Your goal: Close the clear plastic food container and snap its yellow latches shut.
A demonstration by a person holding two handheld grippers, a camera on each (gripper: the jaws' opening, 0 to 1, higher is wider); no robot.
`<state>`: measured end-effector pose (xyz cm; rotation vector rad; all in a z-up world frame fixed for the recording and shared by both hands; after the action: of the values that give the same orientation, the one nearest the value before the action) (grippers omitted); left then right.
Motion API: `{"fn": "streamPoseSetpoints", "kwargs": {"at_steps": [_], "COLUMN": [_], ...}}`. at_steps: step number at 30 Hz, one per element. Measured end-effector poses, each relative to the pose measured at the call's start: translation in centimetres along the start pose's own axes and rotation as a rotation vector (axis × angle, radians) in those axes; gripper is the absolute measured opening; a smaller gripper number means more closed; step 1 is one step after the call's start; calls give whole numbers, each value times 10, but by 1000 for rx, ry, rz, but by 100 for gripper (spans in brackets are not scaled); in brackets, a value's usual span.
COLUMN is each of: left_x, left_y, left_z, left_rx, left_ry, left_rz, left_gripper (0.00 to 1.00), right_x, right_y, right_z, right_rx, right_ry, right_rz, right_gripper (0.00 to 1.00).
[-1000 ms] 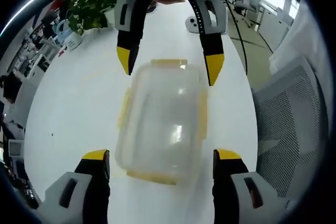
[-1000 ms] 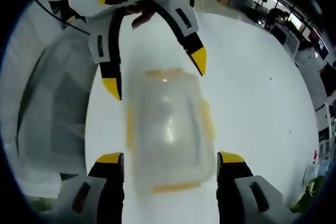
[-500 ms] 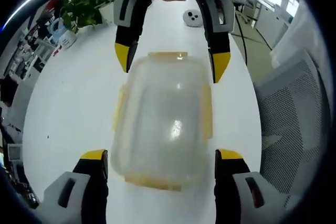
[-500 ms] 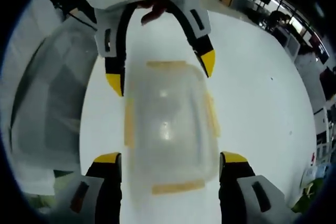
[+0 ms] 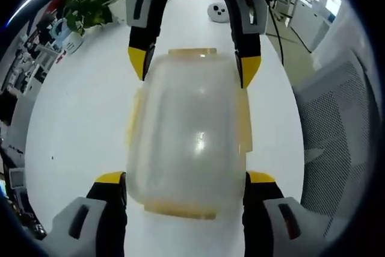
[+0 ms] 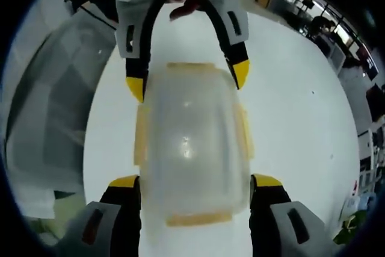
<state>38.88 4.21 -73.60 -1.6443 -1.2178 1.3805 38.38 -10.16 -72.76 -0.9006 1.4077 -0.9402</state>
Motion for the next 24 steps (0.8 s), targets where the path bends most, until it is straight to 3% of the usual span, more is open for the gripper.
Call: {"fn": "streamPoseSetpoints", "kwargs": {"at_steps": [24], "left_x": [3], "left_y": [0], "left_z": [2], "left_rx": [9], "left_ry": [35], "left_rz": [-33], "left_gripper": [81], "right_x": [-4], "right_y": [2], "right_z": [-4], "right_rx": [-2], "right_ry": [21], "right_rz": [7], "right_gripper": [73]}}
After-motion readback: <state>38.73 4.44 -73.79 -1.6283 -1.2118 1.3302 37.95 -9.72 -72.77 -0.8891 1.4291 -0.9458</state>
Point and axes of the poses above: the point that each gripper's makers call its tool centre point, and the gripper's own axes: y roughly forward along the fingers, z roughly to its right, x roughly out of its underside, the point moved 9 cm from there along -y, roughly backward along the fingers, and after that the axes turned 6 degrees about -x, right-handed, at the moved point
